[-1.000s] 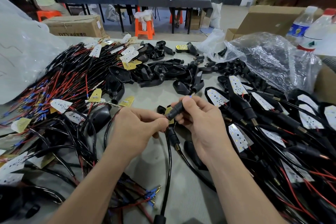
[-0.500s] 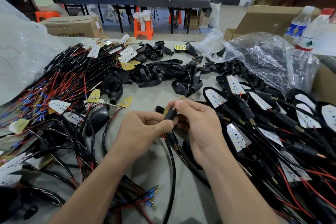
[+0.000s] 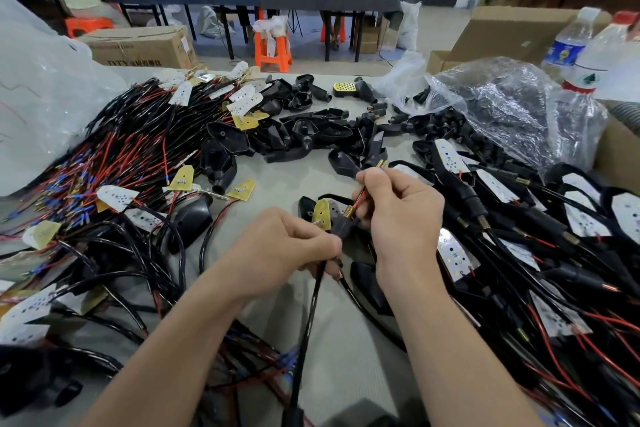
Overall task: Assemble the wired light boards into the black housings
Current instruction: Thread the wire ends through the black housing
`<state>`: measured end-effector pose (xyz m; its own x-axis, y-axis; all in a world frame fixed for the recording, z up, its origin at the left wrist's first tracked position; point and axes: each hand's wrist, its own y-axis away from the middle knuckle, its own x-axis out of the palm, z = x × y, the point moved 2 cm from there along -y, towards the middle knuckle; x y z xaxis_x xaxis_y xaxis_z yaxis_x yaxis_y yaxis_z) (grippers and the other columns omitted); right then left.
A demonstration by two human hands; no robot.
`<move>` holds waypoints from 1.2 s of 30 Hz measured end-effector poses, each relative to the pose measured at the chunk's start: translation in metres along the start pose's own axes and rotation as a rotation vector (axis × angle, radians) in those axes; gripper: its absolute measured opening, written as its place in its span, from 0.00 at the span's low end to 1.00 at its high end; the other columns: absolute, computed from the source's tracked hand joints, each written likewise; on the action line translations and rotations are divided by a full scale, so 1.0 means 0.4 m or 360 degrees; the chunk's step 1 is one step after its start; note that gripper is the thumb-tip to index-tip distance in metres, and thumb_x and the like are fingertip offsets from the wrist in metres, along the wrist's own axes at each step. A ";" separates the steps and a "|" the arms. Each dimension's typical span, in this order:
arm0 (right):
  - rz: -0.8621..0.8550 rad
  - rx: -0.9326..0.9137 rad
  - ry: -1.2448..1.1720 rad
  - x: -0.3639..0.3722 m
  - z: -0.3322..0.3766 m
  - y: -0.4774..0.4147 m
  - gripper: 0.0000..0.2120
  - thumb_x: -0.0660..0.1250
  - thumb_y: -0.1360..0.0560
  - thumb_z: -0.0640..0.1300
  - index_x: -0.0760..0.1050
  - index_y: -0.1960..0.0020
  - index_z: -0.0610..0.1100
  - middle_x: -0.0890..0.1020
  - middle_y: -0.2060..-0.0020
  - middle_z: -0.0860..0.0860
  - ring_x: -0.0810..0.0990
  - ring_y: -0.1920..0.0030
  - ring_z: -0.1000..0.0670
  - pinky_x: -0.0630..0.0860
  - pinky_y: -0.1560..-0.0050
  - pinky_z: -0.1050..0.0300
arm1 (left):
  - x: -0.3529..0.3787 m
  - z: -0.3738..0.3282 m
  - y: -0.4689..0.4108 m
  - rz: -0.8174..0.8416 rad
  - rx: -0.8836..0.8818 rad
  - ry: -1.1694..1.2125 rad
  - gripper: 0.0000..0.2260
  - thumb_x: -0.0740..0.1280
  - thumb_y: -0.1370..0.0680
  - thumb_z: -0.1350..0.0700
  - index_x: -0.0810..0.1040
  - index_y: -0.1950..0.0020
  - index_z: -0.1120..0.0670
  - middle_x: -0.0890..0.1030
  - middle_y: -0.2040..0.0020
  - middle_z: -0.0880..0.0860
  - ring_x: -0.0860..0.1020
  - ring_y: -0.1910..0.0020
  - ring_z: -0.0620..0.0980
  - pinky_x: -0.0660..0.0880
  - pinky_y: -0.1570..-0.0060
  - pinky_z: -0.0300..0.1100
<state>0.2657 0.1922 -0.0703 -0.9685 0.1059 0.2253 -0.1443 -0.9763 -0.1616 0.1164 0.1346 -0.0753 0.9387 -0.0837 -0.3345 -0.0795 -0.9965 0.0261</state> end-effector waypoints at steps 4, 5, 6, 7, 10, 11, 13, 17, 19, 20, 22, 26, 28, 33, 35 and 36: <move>-0.0108 -0.0090 0.0170 -0.005 -0.006 0.000 0.13 0.66 0.22 0.41 0.83 0.63 0.48 0.81 0.74 0.48 0.76 0.74 0.52 0.73 0.70 0.57 | 0.018 -0.001 0.013 -0.0642 0.0130 -0.0575 0.07 0.80 0.31 0.48 0.85 0.65 0.47 0.82 0.73 0.43 0.80 0.74 0.45 0.72 0.75 0.33; -0.0103 -0.0070 0.0142 -0.006 -0.006 0.000 0.13 0.66 0.22 0.41 0.83 0.63 0.49 0.81 0.73 0.48 0.76 0.74 0.52 0.73 0.71 0.58 | 0.022 0.001 0.014 -0.0678 0.0137 -0.0576 0.07 0.79 0.31 0.46 0.85 0.65 0.47 0.82 0.73 0.42 0.79 0.74 0.44 0.72 0.75 0.32; -0.0087 -0.0039 0.0092 -0.006 -0.005 -0.001 0.14 0.66 0.21 0.41 0.83 0.64 0.49 0.81 0.73 0.47 0.77 0.74 0.52 0.73 0.72 0.59 | 0.025 0.005 0.014 -0.0679 0.0130 -0.0541 0.07 0.78 0.30 0.46 0.84 0.65 0.46 0.81 0.73 0.42 0.79 0.74 0.44 0.72 0.74 0.32; -0.0065 -0.0009 0.0044 -0.006 -0.005 -0.002 0.15 0.66 0.21 0.40 0.83 0.64 0.49 0.81 0.73 0.47 0.77 0.74 0.52 0.73 0.73 0.60 | 0.027 0.009 0.012 -0.0644 0.0113 -0.0447 0.06 0.77 0.28 0.46 0.85 0.63 0.45 0.82 0.73 0.43 0.80 0.74 0.44 0.74 0.73 0.33; -0.0054 0.0039 -0.0038 -0.010 -0.001 -0.005 0.15 0.66 0.21 0.38 0.83 0.64 0.46 0.81 0.74 0.47 0.77 0.74 0.51 0.74 0.73 0.62 | 0.035 0.012 0.003 -0.0427 0.0005 0.0123 0.02 0.74 0.24 0.51 0.87 0.54 0.45 0.85 0.68 0.51 0.83 0.71 0.48 0.77 0.68 0.37; -0.0079 0.0051 -0.0069 -0.012 -0.001 -0.007 0.14 0.66 0.20 0.38 0.83 0.63 0.45 0.81 0.74 0.47 0.77 0.74 0.52 0.74 0.73 0.62 | 0.036 0.012 0.000 -0.0346 -0.0034 0.0284 0.07 0.74 0.25 0.51 0.86 0.48 0.46 0.86 0.66 0.54 0.83 0.70 0.49 0.78 0.66 0.39; -0.0135 0.0058 -0.0134 -0.018 0.000 -0.011 0.13 0.65 0.20 0.37 0.82 0.61 0.42 0.80 0.74 0.48 0.77 0.74 0.53 0.75 0.73 0.62 | 0.030 0.014 -0.005 -0.0205 -0.0093 0.0433 0.16 0.74 0.29 0.53 0.83 0.42 0.46 0.86 0.63 0.58 0.83 0.65 0.50 0.81 0.59 0.44; -0.0095 0.0064 -0.0171 -0.022 0.005 -0.013 0.12 0.63 0.19 0.37 0.81 0.59 0.42 0.81 0.71 0.48 0.77 0.71 0.52 0.74 0.70 0.61 | 0.006 0.022 -0.004 -0.0128 -0.0123 0.0383 0.20 0.72 0.32 0.59 0.83 0.41 0.47 0.87 0.59 0.60 0.86 0.59 0.48 0.80 0.45 0.52; 0.0093 0.0181 -0.0093 -0.017 0.004 -0.007 0.11 0.65 0.20 0.38 0.82 0.59 0.45 0.83 0.67 0.49 0.78 0.67 0.52 0.75 0.67 0.61 | 0.008 0.021 -0.002 -0.0146 -0.0132 0.0392 0.19 0.73 0.32 0.58 0.83 0.42 0.47 0.87 0.59 0.60 0.85 0.60 0.50 0.79 0.42 0.58; 0.0225 0.0251 -0.0036 -0.012 0.002 -0.002 0.10 0.66 0.21 0.38 0.83 0.58 0.46 0.84 0.64 0.48 0.80 0.65 0.52 0.77 0.63 0.58 | 0.009 0.020 -0.003 -0.0169 -0.0136 0.0413 0.18 0.74 0.32 0.58 0.84 0.43 0.47 0.87 0.59 0.60 0.85 0.60 0.51 0.78 0.41 0.60; 0.0435 0.0338 0.0028 -0.005 -0.002 0.004 0.10 0.65 0.21 0.37 0.82 0.56 0.45 0.86 0.62 0.46 0.81 0.63 0.50 0.78 0.58 0.53 | 0.009 0.019 -0.005 -0.0234 -0.0116 0.0442 0.17 0.77 0.33 0.59 0.87 0.47 0.43 0.87 0.59 0.60 0.85 0.61 0.52 0.79 0.43 0.58; 0.0539 0.0244 0.0122 -0.003 0.003 0.004 0.08 0.68 0.21 0.37 0.81 0.57 0.42 0.85 0.64 0.42 0.77 0.66 0.48 0.75 0.66 0.58 | -0.008 0.026 -0.007 -0.0526 -0.0077 0.0458 0.19 0.81 0.36 0.67 0.87 0.49 0.50 0.88 0.60 0.56 0.87 0.60 0.50 0.82 0.55 0.41; 0.0511 0.0201 0.0223 -0.004 -0.001 0.004 0.07 0.70 0.22 0.38 0.82 0.59 0.40 0.83 0.68 0.42 0.75 0.71 0.50 0.73 0.69 0.59 | -0.014 0.023 -0.006 -0.0629 -0.0058 0.0330 0.19 0.82 0.36 0.67 0.87 0.51 0.49 0.88 0.61 0.53 0.87 0.61 0.49 0.81 0.60 0.36; 0.0457 0.0319 0.0103 0.006 -0.013 0.015 0.10 0.71 0.22 0.42 0.81 0.62 0.41 0.81 0.72 0.45 0.74 0.77 0.53 0.71 0.75 0.63 | -0.003 0.014 -0.003 -0.0594 0.0003 0.0279 0.17 0.83 0.34 0.61 0.87 0.48 0.49 0.88 0.54 0.48 0.87 0.58 0.50 0.83 0.56 0.40; 0.0459 0.0278 0.0148 0.010 -0.017 0.015 0.13 0.69 0.21 0.45 0.83 0.62 0.42 0.81 0.72 0.45 0.75 0.76 0.52 0.72 0.73 0.62 | 0.005 0.013 -0.006 -0.0584 -0.0004 0.0355 0.13 0.80 0.30 0.61 0.87 0.46 0.53 0.88 0.59 0.53 0.86 0.61 0.48 0.81 0.58 0.36; 0.0446 0.0247 0.0217 0.012 -0.018 0.014 0.14 0.67 0.21 0.47 0.84 0.62 0.44 0.81 0.72 0.47 0.76 0.74 0.52 0.75 0.70 0.59 | 0.006 0.010 -0.005 -0.0592 -0.0028 0.0351 0.11 0.78 0.29 0.62 0.87 0.47 0.54 0.87 0.61 0.55 0.85 0.64 0.47 0.79 0.60 0.34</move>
<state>0.2587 0.1884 -0.0769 -0.9858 -0.1563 0.0609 0.1534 -0.9870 -0.0486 0.1174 0.1364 -0.0799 0.9516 0.2849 -0.1150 0.2820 -0.9585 -0.0416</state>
